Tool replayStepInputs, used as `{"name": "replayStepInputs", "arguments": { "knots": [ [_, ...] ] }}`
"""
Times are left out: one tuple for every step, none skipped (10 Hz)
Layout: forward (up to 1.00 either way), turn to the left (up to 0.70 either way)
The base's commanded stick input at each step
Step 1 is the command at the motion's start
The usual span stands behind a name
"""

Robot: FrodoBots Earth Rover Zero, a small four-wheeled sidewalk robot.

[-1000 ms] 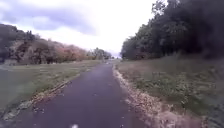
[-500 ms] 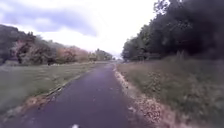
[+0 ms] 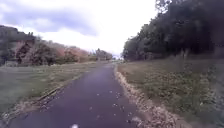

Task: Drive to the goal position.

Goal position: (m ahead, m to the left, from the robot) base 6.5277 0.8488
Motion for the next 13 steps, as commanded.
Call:
{"name": "replayStepInputs", "arguments": {
  "knots": [
    [0.60,0.15],
    [0.60,0.15],
    [0.60,0.12],
    [0.60,0.09],
    [0.60,0.06],
    [0.60,0.02],
    [0.60,0.00],
    [0.60,0.00],
    [0.60,0.00],
    [0.60,0.00],
    [0.60,0.00],
    [0.60,0.03],
    [0.60,0.06]
  ]
}}
